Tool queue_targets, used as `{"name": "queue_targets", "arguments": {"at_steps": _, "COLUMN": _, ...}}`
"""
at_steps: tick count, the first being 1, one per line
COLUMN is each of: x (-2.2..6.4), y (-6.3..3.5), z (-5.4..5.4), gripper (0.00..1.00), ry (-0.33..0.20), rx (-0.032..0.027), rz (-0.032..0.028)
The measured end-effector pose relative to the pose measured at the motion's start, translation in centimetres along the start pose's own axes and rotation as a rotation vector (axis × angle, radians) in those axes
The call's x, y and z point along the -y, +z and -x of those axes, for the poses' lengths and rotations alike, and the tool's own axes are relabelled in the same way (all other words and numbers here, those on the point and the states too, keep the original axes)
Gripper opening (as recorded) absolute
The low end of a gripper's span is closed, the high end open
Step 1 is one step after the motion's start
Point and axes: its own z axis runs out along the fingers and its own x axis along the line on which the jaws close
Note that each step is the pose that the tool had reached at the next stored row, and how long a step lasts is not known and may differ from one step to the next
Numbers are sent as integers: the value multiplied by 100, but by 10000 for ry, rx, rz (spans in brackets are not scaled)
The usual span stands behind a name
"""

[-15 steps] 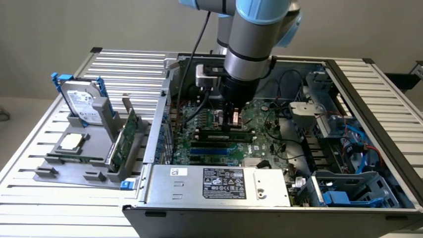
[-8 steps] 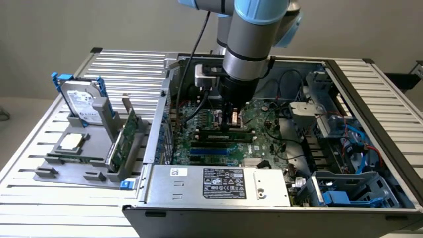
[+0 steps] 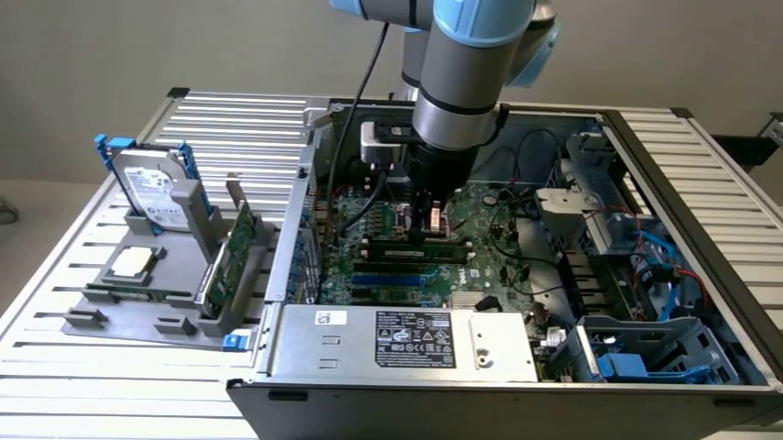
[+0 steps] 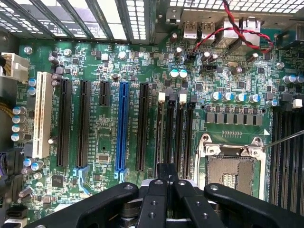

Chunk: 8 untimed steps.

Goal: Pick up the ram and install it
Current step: 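Press down the ram until it locks into place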

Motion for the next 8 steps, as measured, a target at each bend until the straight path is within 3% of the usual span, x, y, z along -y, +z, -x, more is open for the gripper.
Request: {"name": "queue_targets", "arguments": {"at_steps": 8, "x": 4, "y": 35, "z": 0, "gripper": 11, "ry": -115, "rx": -11, "rz": -82}}
